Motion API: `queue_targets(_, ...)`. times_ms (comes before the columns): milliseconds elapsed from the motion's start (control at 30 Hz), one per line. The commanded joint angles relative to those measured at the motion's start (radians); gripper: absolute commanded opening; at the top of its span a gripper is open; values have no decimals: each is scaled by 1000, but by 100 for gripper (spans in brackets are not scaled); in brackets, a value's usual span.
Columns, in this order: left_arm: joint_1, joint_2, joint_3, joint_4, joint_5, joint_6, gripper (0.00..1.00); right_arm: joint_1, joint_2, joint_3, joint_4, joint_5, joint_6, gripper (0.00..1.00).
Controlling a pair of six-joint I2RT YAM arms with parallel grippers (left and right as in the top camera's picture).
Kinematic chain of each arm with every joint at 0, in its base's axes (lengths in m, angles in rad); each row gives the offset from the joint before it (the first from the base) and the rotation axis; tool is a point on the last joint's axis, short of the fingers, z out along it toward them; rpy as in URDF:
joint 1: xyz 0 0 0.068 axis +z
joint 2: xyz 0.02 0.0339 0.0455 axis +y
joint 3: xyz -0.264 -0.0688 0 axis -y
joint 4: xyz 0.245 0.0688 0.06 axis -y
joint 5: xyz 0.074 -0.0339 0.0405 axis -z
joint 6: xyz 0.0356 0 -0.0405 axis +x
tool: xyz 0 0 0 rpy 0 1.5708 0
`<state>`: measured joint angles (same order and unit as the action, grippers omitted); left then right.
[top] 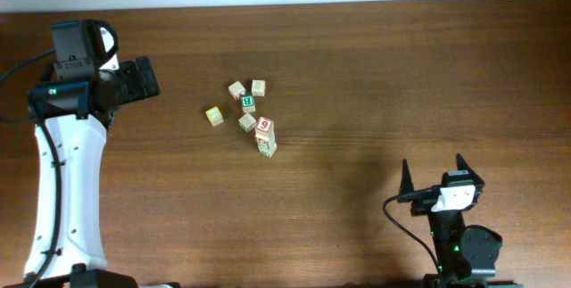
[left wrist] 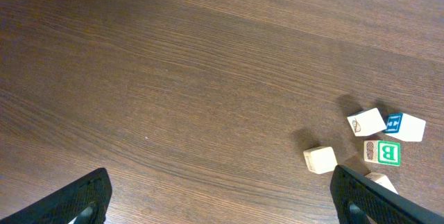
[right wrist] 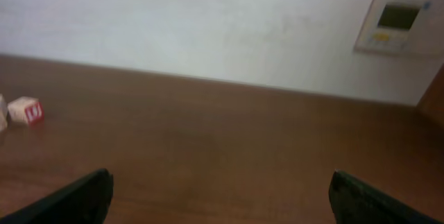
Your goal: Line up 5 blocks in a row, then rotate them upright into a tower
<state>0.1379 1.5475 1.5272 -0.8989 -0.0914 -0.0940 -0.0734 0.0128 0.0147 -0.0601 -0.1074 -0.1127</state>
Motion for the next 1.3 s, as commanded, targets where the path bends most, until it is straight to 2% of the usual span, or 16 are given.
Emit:
queue_targets(0,1,-3,9,-1,-11,13,99,-6,-10,-9,-11,-5,-3,99)
queue_targets(600,0,-5,9,-2,-11,13,99,-6,-9,-9,-8,-13,-3,99)
queue_targets(733,-2,-101,-47,18,-32,29,99,-6,-9,-9,-8,-13,-3,99)
queue_targets(800,-5,-200,-146,55,-44,35,99,-6,-9,-9,-8,-13,-3,99)
queue_targets(967,-61,-612,-714,642,-24,42,99,-6,-9,-9,-8,-13,-3,99)
queue_targets(1033,-61,-773,-915,816,-8,42,99,-6,-9,-9,-8,-13,-3,99)
queue_targets(1100,-61,-961,-1104,917,-6,48,99,-6,-9,-9,-8,-13,-3,99)
queue_targets(1267,-61,-1223,-1313,940,-2,195,99,-6,-9,-9,-8,-13,-3,99)
